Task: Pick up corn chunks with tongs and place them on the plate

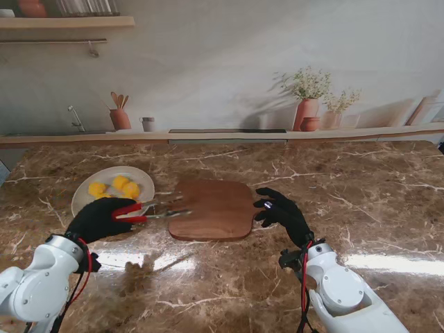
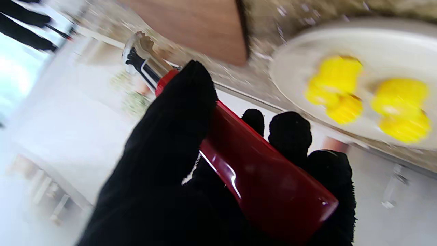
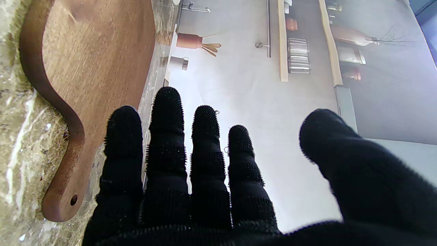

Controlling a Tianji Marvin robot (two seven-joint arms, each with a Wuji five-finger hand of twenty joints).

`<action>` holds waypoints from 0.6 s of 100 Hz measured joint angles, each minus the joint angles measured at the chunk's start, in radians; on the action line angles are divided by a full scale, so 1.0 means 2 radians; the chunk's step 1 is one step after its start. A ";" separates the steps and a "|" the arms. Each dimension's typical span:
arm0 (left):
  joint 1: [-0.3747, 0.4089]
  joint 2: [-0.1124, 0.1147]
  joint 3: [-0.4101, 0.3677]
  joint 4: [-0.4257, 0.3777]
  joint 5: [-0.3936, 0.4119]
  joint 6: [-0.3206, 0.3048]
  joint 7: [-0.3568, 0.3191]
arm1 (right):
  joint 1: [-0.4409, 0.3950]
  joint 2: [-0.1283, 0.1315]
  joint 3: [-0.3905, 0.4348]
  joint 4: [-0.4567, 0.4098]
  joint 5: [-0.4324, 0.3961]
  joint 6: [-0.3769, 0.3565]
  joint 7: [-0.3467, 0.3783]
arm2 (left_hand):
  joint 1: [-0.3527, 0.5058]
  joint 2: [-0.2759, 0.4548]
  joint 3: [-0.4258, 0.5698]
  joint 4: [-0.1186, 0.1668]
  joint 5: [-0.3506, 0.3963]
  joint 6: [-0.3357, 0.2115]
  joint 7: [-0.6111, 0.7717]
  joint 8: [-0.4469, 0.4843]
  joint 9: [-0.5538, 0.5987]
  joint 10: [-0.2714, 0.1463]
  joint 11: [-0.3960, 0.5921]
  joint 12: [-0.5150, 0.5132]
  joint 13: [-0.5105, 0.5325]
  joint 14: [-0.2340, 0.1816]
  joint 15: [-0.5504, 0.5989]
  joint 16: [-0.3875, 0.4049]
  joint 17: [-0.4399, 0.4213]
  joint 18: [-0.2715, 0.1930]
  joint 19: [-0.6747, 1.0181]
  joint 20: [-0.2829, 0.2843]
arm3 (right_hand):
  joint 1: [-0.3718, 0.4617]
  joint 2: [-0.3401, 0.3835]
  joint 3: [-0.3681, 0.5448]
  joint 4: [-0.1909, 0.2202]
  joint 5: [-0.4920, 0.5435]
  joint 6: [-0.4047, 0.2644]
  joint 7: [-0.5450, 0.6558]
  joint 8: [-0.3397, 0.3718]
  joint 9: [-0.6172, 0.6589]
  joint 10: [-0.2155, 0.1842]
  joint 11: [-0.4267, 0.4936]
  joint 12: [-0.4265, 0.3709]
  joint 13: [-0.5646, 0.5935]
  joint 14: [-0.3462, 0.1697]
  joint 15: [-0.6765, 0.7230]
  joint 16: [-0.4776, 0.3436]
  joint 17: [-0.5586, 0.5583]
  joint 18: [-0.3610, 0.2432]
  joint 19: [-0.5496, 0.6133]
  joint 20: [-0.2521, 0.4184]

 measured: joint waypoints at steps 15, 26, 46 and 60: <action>0.017 0.003 0.030 -0.002 -0.013 -0.027 -0.006 | 0.001 0.000 0.001 0.000 -0.002 0.000 0.000 | 0.000 0.000 0.000 0.000 0.000 0.000 0.000 0.000 0.000 0.000 0.000 0.000 0.000 0.000 0.000 0.000 0.000 0.000 0.000 -0.001 | 0.000 0.000 0.000 0.000 0.000 0.000 0.000 0.000 0.000 0.000 0.000 0.000 0.000 0.000 0.000 0.000 0.000 0.000 0.000 0.000; 0.032 0.003 0.040 0.000 -0.008 -0.065 -0.005 | 0.001 0.000 0.004 0.000 -0.005 0.000 0.000 | 0.000 0.000 0.000 0.000 0.000 0.000 0.000 0.000 0.000 0.000 -0.001 0.004 0.000 0.000 0.000 0.000 0.000 0.000 -0.004 -0.001 | 0.000 0.000 0.000 0.000 0.000 0.000 0.000 0.000 0.000 0.000 0.000 0.000 0.000 0.000 0.000 0.000 0.000 0.000 0.000 0.000; 0.049 0.006 0.061 0.007 0.009 -0.093 0.001 | 0.002 0.000 0.005 0.000 -0.006 -0.001 -0.001 | 0.000 0.000 0.000 0.000 0.000 0.000 0.000 0.000 0.000 -0.001 -0.004 0.004 0.000 0.000 0.000 0.000 0.000 0.000 -0.004 -0.001 | 0.000 0.000 0.000 0.000 0.000 0.000 0.000 0.000 0.000 0.000 0.000 0.000 0.000 0.000 0.000 0.000 0.000 0.000 0.000 0.000; 0.051 0.008 0.075 0.024 0.002 -0.110 -0.002 | 0.004 0.000 0.005 0.000 -0.006 -0.003 0.000 | 0.000 0.000 0.000 0.000 0.000 0.000 0.001 0.000 0.000 -0.001 -0.004 0.004 0.000 0.000 -0.006 0.000 -0.001 -0.004 -0.005 -0.002 | 0.000 0.000 0.000 0.000 0.000 0.000 0.000 0.000 0.000 0.000 0.000 0.000 0.000 0.000 0.000 0.000 0.000 0.000 0.000 0.000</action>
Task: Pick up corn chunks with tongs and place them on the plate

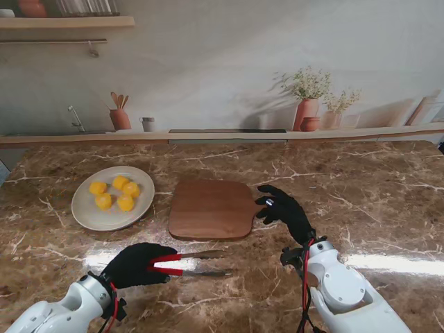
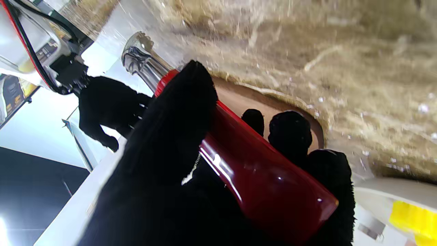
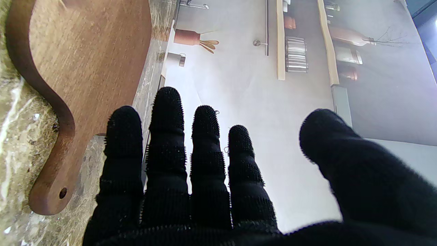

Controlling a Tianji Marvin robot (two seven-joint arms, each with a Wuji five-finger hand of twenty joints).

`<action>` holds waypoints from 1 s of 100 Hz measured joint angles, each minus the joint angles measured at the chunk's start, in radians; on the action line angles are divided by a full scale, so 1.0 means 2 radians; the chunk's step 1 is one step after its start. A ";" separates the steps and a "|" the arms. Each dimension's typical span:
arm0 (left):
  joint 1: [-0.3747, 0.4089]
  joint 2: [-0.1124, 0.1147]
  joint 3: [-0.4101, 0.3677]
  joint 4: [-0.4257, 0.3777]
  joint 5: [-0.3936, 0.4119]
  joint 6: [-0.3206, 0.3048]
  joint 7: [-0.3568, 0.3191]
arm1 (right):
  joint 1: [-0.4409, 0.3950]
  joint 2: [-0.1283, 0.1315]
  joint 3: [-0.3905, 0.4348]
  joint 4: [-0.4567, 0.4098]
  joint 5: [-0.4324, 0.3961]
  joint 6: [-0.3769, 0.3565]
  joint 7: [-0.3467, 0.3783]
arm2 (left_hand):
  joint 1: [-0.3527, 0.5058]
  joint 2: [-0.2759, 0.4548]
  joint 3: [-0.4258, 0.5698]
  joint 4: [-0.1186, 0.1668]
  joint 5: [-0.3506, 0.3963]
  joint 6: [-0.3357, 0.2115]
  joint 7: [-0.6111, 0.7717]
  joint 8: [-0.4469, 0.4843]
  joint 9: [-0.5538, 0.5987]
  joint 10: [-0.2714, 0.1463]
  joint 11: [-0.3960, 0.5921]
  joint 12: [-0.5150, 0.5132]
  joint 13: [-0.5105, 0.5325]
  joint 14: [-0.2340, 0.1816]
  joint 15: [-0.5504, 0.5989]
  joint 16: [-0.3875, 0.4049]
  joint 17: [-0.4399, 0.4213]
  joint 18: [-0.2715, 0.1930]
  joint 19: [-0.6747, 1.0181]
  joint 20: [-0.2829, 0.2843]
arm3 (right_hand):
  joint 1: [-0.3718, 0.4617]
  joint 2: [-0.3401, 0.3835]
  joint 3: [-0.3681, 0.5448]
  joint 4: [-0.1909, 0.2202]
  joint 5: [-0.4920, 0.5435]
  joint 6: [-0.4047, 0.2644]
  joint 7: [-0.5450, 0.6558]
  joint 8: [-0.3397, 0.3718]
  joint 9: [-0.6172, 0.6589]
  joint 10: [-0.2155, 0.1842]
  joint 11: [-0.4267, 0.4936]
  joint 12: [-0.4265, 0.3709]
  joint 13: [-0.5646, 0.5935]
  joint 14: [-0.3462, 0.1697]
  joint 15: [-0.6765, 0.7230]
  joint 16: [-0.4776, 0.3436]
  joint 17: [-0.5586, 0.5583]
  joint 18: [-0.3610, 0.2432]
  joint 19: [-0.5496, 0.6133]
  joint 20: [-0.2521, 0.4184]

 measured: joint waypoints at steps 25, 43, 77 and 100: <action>-0.004 0.000 0.020 0.024 0.008 -0.003 0.008 | 0.001 0.000 0.000 0.000 -0.001 0.000 0.000 | 0.000 0.000 0.000 0.000 -0.001 -0.002 0.000 0.000 0.000 -0.004 -0.001 0.000 -0.020 0.000 -0.022 -0.007 -0.025 -0.004 -0.036 -0.013 | 0.000 0.000 0.000 0.000 0.000 0.000 0.000 0.000 0.000 0.000 0.000 0.000 0.000 0.000 0.000 0.000 0.000 0.000 0.000 0.000; -0.011 0.001 0.026 0.037 0.026 0.001 0.011 | 0.001 0.000 0.000 0.000 -0.001 -0.001 0.000 | -0.022 0.007 0.009 0.000 -0.021 -0.027 0.007 0.006 -0.045 -0.034 0.018 -0.033 -0.081 -0.001 -0.105 -0.064 -0.093 -0.015 -0.105 -0.066 | 0.000 0.000 0.000 0.000 0.000 0.000 0.000 0.000 0.000 0.000 0.000 0.000 0.000 0.000 0.000 0.000 0.000 0.000 0.000 0.000; -0.014 0.006 0.018 0.037 0.039 0.026 -0.027 | 0.002 0.000 -0.002 0.002 0.001 -0.002 0.001 | -0.147 0.049 0.106 0.004 -0.098 -0.047 0.025 0.006 -0.158 -0.067 0.047 -0.210 -0.224 -0.051 -0.227 -0.185 -0.208 -0.040 -0.247 -0.150 | 0.000 0.000 0.000 0.000 0.000 0.000 0.000 0.000 0.000 0.000 0.000 0.000 0.000 0.000 0.000 0.000 0.000 0.000 0.000 0.000; -0.013 0.007 0.017 0.038 0.046 0.023 -0.020 | 0.001 0.000 -0.002 0.002 0.000 -0.002 0.001 | -0.199 0.049 0.135 0.011 -0.133 -0.064 0.037 0.006 -0.195 -0.074 0.032 -0.238 -0.262 -0.049 -0.287 -0.254 -0.217 -0.045 -0.365 -0.149 | 0.000 0.000 0.000 0.000 0.000 0.000 0.000 0.000 0.000 0.000 0.000 0.000 0.000 0.000 0.000 0.000 0.000 0.000 0.000 0.000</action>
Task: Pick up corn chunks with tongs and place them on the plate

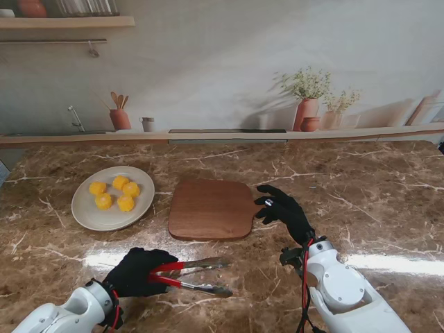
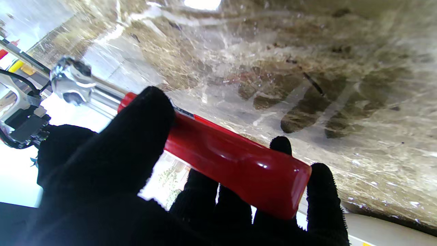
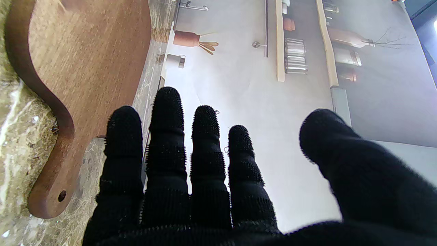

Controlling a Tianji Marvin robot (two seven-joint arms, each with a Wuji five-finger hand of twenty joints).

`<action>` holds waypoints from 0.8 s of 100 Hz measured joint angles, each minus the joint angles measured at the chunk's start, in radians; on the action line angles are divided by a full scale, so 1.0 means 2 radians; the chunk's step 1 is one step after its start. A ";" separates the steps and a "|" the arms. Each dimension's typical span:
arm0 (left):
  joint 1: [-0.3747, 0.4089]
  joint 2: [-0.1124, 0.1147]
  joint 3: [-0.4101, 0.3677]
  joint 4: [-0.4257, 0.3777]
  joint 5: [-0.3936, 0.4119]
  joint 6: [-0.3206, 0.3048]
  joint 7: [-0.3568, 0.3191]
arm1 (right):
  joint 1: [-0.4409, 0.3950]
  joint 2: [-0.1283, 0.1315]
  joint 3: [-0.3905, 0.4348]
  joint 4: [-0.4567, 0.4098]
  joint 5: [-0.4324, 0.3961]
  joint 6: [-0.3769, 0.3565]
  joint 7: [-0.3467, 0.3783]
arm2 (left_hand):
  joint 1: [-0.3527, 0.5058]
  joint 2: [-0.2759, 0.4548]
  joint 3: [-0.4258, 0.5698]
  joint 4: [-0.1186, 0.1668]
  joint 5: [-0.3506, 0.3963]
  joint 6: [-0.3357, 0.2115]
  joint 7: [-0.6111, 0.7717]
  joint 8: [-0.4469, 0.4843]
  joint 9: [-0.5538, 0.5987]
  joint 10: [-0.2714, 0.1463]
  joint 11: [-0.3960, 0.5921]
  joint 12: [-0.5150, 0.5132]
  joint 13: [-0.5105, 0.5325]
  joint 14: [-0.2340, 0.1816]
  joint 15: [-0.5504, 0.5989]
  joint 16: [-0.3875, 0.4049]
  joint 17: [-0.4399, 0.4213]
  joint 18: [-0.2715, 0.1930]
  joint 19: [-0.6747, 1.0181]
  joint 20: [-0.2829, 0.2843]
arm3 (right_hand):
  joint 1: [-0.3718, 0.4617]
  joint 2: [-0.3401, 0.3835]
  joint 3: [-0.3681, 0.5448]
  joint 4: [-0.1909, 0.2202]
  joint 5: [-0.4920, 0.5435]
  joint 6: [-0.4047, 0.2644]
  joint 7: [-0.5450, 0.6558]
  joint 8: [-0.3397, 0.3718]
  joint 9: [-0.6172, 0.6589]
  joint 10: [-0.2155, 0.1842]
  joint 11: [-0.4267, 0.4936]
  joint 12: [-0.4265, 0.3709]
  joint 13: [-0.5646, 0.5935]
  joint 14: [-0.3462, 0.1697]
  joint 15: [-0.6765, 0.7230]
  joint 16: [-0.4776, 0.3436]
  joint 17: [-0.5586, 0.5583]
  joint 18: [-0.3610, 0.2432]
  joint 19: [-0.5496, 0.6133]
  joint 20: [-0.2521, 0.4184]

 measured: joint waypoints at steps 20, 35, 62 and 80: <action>0.002 0.000 -0.003 0.001 0.013 -0.005 0.005 | 0.000 0.000 0.000 -0.001 0.000 0.000 0.000 | -0.007 -0.019 0.006 0.006 -0.012 -0.014 0.012 0.005 -0.019 -0.005 -0.009 -0.001 -0.019 0.001 -0.012 -0.005 -0.006 -0.010 -0.037 0.026 | 0.000 0.000 0.000 0.000 0.000 0.000 0.000 0.000 0.000 0.000 0.000 0.000 0.000 0.000 0.000 0.000 0.000 0.000 0.000 0.000; 0.005 0.000 -0.007 -0.001 0.010 -0.009 0.003 | 0.000 0.000 0.000 -0.001 -0.001 0.000 0.000 | -0.013 -0.019 0.009 0.007 -0.017 -0.017 0.013 0.005 -0.030 -0.007 -0.023 -0.014 -0.025 0.000 -0.020 -0.007 -0.006 -0.016 -0.058 0.036 | 0.000 0.000 0.000 0.000 0.000 0.000 0.000 0.000 0.000 0.000 0.000 0.000 0.000 0.000 0.000 0.000 0.000 0.000 0.000 0.000; 0.014 -0.005 -0.019 -0.019 -0.013 -0.015 0.029 | -0.002 0.001 0.003 -0.005 -0.007 0.000 0.000 | -0.045 0.003 -0.095 0.017 -0.023 -0.017 0.001 0.005 -0.062 -0.008 -0.063 -0.079 -0.050 -0.009 -0.096 -0.111 0.000 -0.028 -0.149 -0.026 | 0.000 0.000 0.000 0.000 0.000 0.000 0.000 0.000 0.000 0.000 0.000 0.000 0.000 0.000 0.000 0.000 0.000 0.000 0.000 0.000; -0.009 -0.012 0.001 -0.019 -0.033 -0.009 0.098 | -0.004 0.003 0.005 -0.013 -0.017 0.000 0.004 | -0.045 0.047 -0.216 0.023 0.006 -0.017 -0.005 0.000 -0.034 -0.009 -0.085 -0.146 -0.049 -0.030 -0.124 -0.197 0.029 -0.037 -0.148 -0.176 | 0.000 0.000 0.000 0.000 0.000 0.000 0.000 0.000 0.000 0.000 0.000 0.000 0.000 0.000 0.000 0.000 0.000 0.000 0.000 0.000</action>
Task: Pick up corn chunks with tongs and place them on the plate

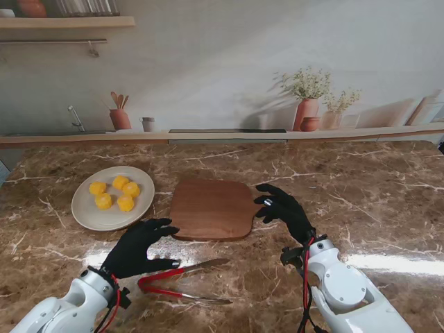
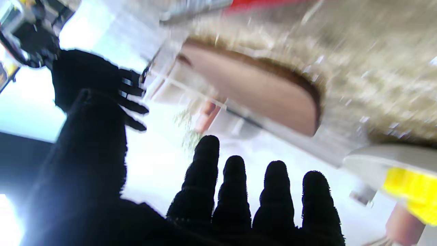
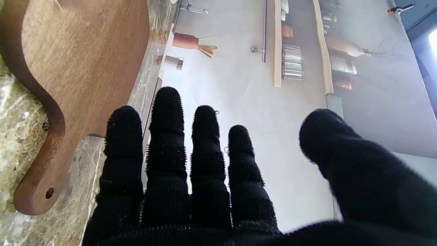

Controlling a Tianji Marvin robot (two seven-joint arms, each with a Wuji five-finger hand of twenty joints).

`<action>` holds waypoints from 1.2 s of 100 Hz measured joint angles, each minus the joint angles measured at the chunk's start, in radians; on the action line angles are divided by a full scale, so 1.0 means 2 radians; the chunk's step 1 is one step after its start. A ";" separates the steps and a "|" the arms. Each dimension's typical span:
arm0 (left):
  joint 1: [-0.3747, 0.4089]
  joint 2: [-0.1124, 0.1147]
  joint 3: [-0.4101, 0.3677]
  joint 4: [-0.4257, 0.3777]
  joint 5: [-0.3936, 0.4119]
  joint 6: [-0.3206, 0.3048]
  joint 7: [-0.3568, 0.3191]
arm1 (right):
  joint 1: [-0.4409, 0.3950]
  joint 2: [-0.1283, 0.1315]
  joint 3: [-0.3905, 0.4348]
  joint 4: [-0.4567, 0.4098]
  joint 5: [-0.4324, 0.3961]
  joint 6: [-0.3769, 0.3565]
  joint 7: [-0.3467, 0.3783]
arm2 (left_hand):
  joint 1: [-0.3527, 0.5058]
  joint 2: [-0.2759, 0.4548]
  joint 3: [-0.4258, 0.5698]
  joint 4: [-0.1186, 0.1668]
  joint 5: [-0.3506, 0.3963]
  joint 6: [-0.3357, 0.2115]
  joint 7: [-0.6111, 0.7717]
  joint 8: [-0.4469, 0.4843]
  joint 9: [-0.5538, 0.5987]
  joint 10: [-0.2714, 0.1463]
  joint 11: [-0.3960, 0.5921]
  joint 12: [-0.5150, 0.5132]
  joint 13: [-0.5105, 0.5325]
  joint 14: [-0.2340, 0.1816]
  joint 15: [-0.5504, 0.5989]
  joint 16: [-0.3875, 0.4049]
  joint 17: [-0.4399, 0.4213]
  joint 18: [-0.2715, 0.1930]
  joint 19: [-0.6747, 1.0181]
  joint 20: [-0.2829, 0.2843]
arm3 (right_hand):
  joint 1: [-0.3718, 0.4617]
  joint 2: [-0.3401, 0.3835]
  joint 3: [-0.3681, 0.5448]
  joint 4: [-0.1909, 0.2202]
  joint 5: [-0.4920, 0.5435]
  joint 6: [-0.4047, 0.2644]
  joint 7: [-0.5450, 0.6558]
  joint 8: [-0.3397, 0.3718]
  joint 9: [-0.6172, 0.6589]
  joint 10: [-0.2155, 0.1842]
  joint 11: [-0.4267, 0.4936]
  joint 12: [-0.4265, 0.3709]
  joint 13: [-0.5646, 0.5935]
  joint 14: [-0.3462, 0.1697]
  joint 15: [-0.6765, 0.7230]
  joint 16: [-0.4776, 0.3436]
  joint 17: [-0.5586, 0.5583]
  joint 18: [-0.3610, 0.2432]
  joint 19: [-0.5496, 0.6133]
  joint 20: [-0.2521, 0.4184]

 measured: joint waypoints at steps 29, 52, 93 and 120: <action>-0.077 -0.018 0.065 0.029 -0.039 0.055 0.049 | -0.002 0.007 0.004 -0.013 -0.071 0.008 0.005 | 0.000 0.047 -0.051 0.012 0.005 0.000 -0.017 -0.011 0.000 0.000 -0.005 -0.020 0.001 -0.010 -0.001 -0.011 0.000 -0.028 0.030 -0.104 | 0.000 0.000 0.000 0.000 0.000 0.000 0.000 0.000 -0.007 0.000 -0.012 0.000 -0.028 0.000 -0.033 -0.003 -0.020 0.000 -0.033 0.000; -0.114 -0.027 0.088 0.040 -0.048 0.066 0.061 | -0.009 0.013 0.009 -0.029 -0.149 0.017 -0.010 | -0.001 0.074 -0.065 0.011 0.005 0.001 -0.025 -0.012 0.000 0.000 -0.010 -0.025 0.001 -0.010 -0.001 -0.013 0.000 -0.032 0.030 -0.111 | 0.000 0.001 -0.005 0.000 0.000 0.000 0.000 0.000 -0.048 0.000 -0.048 -0.021 -0.083 -0.001 -0.111 -0.053 -0.060 -0.007 -0.110 -0.018; -0.138 -0.027 0.090 0.041 -0.051 0.069 0.041 | -0.015 0.018 0.008 -0.050 -0.314 0.024 -0.077 | -0.026 0.120 -0.070 0.049 0.005 0.012 -0.038 -0.012 0.000 0.003 -0.022 -0.027 0.001 -0.010 -0.001 -0.017 0.003 -0.039 0.056 -0.117 | -0.038 -0.008 -0.062 0.011 -0.053 0.012 -0.058 -0.020 -0.156 -0.005 -0.136 -0.147 -0.200 -0.029 -0.215 -0.167 -0.126 -0.054 -0.265 -0.095; -0.136 -0.027 0.085 0.041 -0.060 0.060 0.038 | -0.015 0.017 -0.001 -0.061 -0.362 0.044 -0.129 | -0.032 0.120 -0.071 0.049 0.005 0.014 -0.043 -0.012 0.000 0.003 -0.022 -0.032 0.004 -0.010 -0.001 -0.018 0.004 -0.043 0.070 -0.118 | -0.082 -0.013 -0.098 0.011 -0.073 0.037 -0.087 -0.039 -0.173 -0.002 -0.142 -0.182 -0.220 -0.047 -0.227 -0.195 -0.127 -0.072 -0.293 -0.126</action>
